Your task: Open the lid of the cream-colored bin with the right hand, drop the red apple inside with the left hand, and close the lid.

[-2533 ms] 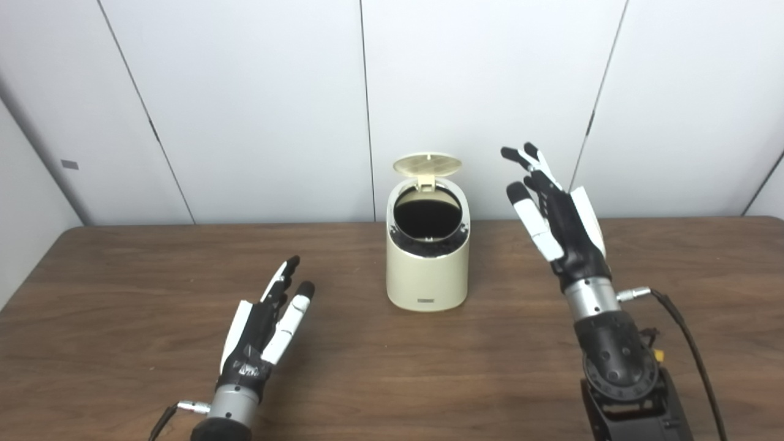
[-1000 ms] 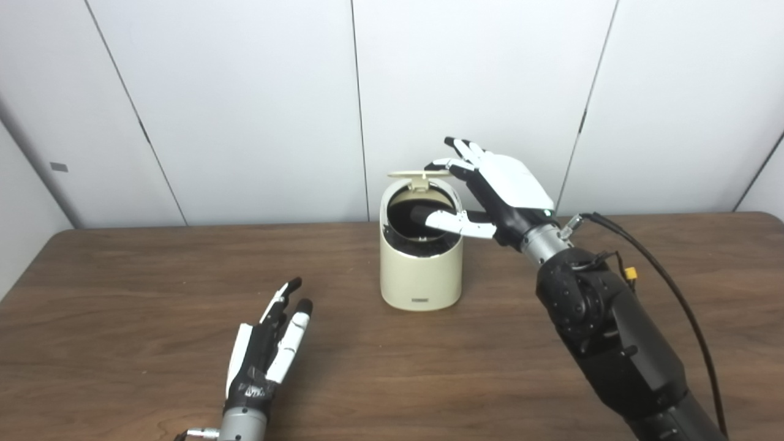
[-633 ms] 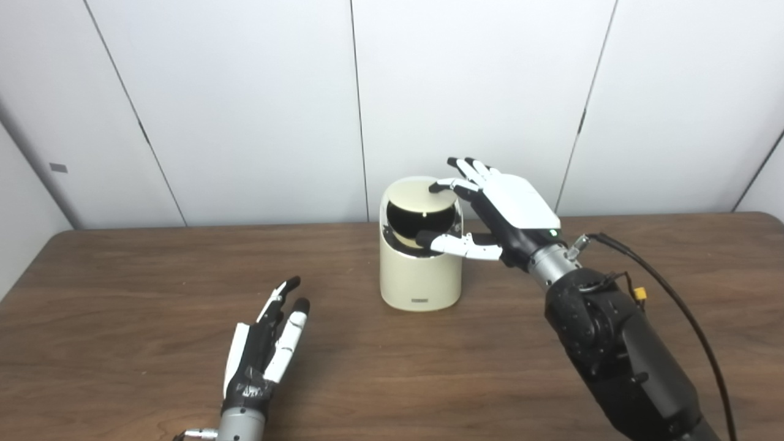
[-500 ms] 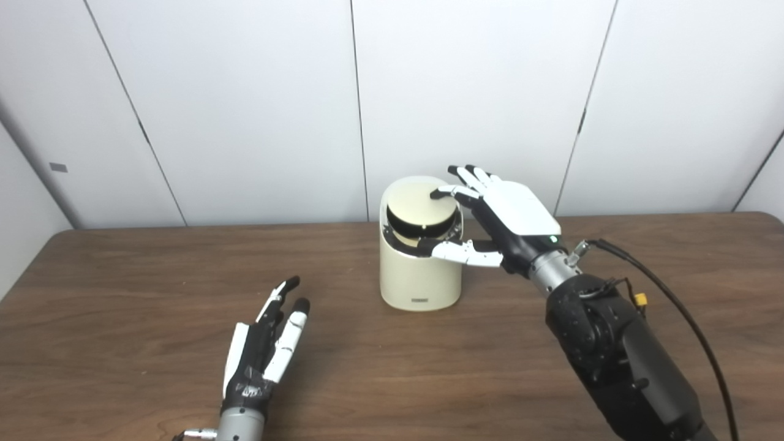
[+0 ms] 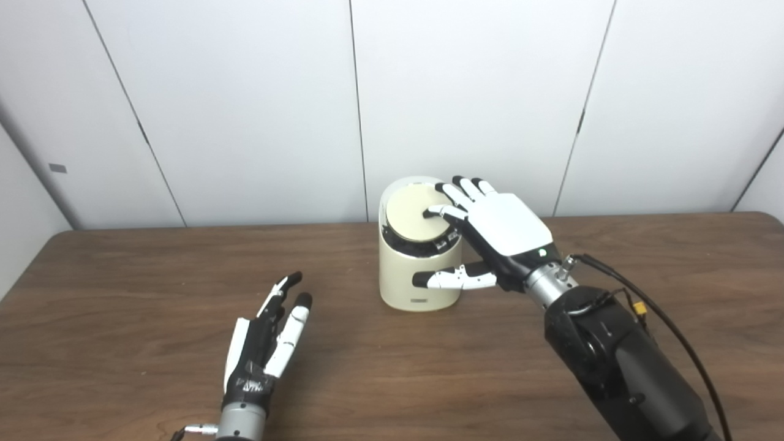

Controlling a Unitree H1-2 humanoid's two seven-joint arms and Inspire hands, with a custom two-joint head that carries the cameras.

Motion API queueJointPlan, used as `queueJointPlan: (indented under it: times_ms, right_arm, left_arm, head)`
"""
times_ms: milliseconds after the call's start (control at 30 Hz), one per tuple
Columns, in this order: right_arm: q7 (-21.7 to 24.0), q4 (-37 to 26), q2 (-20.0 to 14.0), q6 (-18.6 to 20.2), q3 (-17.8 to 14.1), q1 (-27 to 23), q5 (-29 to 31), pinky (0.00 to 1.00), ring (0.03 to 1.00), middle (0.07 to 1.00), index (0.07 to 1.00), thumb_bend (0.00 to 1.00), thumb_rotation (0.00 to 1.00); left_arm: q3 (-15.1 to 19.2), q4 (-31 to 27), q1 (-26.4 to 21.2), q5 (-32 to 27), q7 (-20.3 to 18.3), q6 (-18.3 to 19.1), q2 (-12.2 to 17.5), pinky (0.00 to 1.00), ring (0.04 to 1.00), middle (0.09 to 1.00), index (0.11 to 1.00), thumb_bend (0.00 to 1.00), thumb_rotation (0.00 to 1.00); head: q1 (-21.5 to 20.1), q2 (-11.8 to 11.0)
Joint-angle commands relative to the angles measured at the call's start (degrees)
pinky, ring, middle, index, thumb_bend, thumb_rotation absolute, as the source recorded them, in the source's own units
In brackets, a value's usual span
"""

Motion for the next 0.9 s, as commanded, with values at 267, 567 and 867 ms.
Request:
queueJointPlan:
  times_ms: [267, 567, 867]
  right_arm:
    - [3.0, -1.6, -1.3, -2.8, 2.2, -2.0, -7.4, 1.00, 1.000, 0.981, 0.794, 0.59, 0.99]
    - [5.2, -1.4, -1.4, -3.7, 2.2, -1.3, -11.5, 1.00, 1.000, 0.995, 0.741, 0.60, 0.96]
    - [7.1, -0.3, -0.8, -3.3, 1.8, -1.0, -11.3, 1.00, 1.000, 1.000, 0.748, 0.62, 1.00]
  left_arm:
    - [-0.3, -2.7, -2.0, 0.8, 0.5, -0.4, -0.3, 1.00, 1.000, 0.986, 0.918, 0.60, 0.82]
    - [-0.7, -3.6, -1.9, 1.5, 0.3, 0.0, -0.3, 1.00, 1.000, 0.991, 0.922, 0.60, 0.82]
    - [-0.8, -3.9, -2.0, 1.6, 0.2, 0.1, -0.2, 1.00, 1.000, 0.997, 0.932, 0.60, 0.84]
  head:
    - [0.4, 1.1]
    - [0.8, 1.9]
    - [1.1, 2.1]
